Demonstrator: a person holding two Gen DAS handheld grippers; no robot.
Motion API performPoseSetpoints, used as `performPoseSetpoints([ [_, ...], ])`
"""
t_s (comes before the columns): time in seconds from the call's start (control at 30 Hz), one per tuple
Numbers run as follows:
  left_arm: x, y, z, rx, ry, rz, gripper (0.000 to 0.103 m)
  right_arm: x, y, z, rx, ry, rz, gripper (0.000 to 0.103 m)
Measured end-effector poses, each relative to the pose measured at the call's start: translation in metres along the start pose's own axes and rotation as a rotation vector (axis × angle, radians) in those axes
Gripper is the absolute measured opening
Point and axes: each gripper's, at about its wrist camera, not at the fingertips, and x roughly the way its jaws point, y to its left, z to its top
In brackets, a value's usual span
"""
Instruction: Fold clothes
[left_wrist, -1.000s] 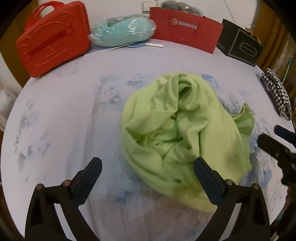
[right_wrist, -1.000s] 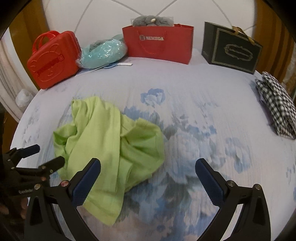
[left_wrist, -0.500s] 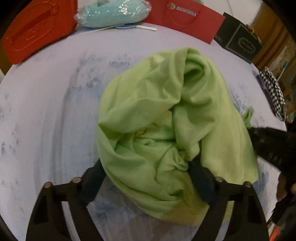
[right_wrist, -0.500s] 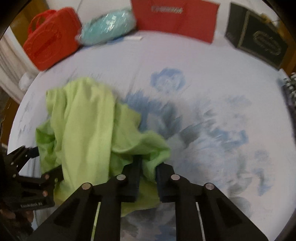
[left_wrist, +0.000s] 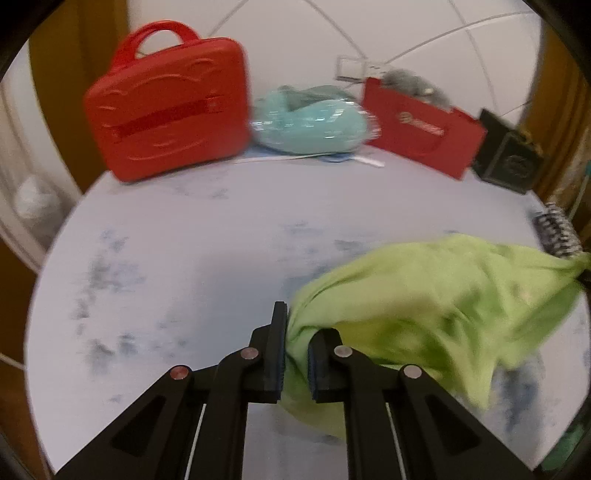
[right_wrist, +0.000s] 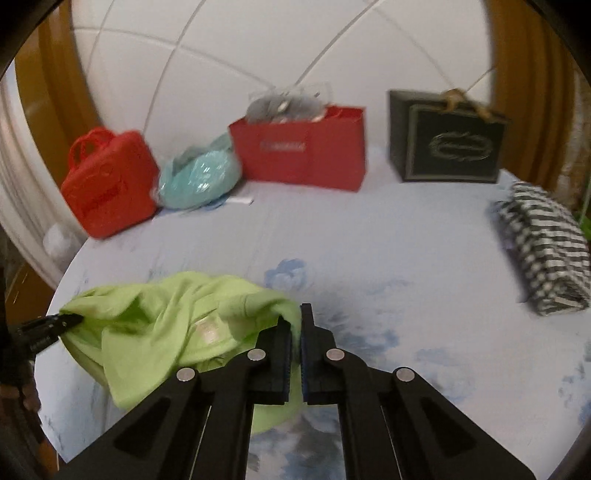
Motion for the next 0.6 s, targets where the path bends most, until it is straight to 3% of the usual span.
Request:
performPoseSetpoints([
  [0.07,0.000,0.004,-0.006,-0.013,0.020,0.004,0.019,-0.012,-0.008,-0.008,0.029,-0.002,-0.024,0.003],
  [0.13,0.001,0.003,-0.013,-0.008,0.037,-0.011,0.050,-0.017,-0.014,-0.020,0.048,0.015,-0.050,0.004],
  [0.17,-0.001,0.001,-0.016,-0.001,0.035,-0.025,0.054,-0.016,-0.018,-0.027,0.064,0.036,-0.044,0.007],
  [0.2,-0.005,-0.003,-0.018,0.012,0.024,-0.044,0.056,-0.015,-0.022,-0.034,0.079,0.058,-0.039,0.008],
  [0.23,-0.009,-0.007,-0.021,0.027,0.015,-0.063,0.057,-0.015,-0.026,-0.041,0.095,0.080,-0.033,0.022],
  [0.27,-0.011,-0.010,-0.023,0.036,0.009,-0.075,0.057,-0.014,-0.029,-0.048,0.104,0.096,-0.032,0.046],
  [0.33,-0.015,-0.014,-0.025,0.043,0.004,-0.082,0.059,-0.016,-0.030,-0.055,0.105,0.107,-0.046,0.071],
  [0.6,-0.011,0.005,-0.051,-0.016,0.061,-0.087,0.066,-0.037,-0.025,-0.063,0.113,0.071,-0.024,0.083],
])
